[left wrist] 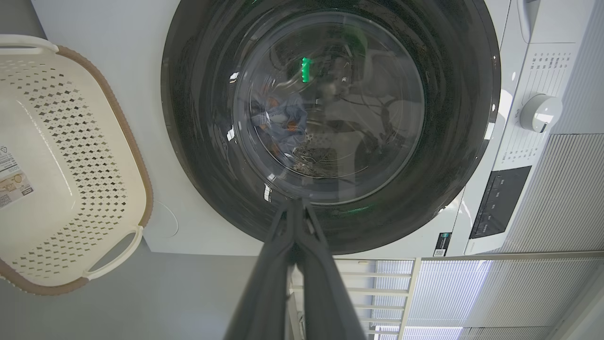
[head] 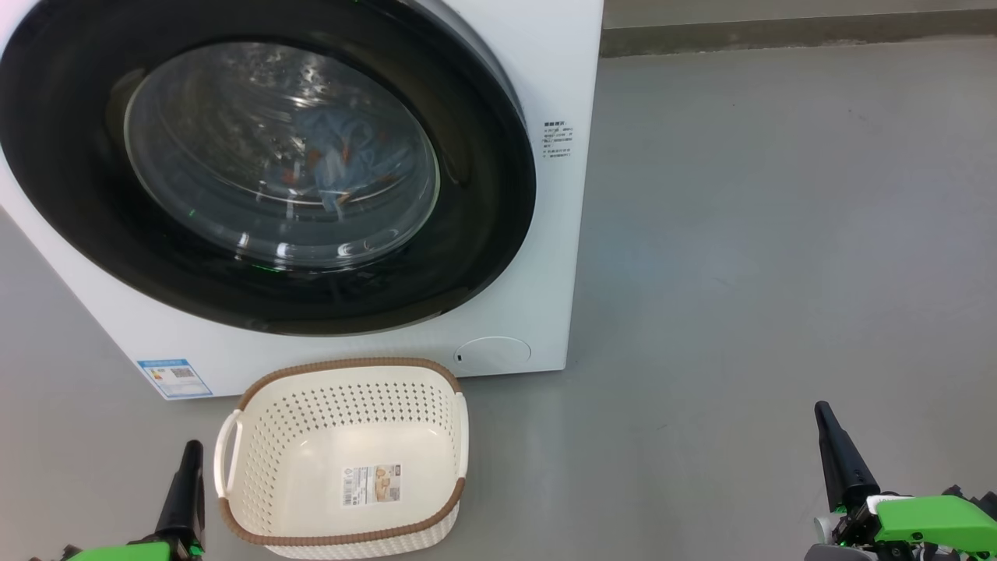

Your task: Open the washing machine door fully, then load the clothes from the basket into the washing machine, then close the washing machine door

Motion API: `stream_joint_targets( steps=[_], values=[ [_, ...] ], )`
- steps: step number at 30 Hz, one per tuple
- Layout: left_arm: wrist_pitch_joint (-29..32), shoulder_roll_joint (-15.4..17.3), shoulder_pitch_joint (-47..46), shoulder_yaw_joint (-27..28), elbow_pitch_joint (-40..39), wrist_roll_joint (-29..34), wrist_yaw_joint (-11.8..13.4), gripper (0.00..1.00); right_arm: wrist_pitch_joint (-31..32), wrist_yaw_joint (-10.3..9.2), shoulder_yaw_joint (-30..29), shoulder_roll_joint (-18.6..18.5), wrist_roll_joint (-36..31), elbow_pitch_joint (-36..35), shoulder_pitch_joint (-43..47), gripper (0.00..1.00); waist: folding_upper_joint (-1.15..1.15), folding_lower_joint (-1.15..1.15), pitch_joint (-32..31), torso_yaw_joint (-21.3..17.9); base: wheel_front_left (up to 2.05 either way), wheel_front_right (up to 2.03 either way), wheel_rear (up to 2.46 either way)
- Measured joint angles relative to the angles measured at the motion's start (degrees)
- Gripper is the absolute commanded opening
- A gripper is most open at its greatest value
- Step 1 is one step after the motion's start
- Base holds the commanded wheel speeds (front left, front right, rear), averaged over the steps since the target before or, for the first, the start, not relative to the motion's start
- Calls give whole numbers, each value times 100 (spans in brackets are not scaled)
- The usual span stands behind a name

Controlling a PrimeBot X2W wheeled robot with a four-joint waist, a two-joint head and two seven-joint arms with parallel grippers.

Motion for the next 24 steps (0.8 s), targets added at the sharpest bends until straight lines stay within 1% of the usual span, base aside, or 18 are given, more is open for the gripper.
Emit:
stream_joint_targets(
  steps=[24],
  values=[
    [1,1,-21,11,-16,0,0,0,0,0,-2,3,48,0,1,0,0,0,0,0,0,0,0]
  ],
)
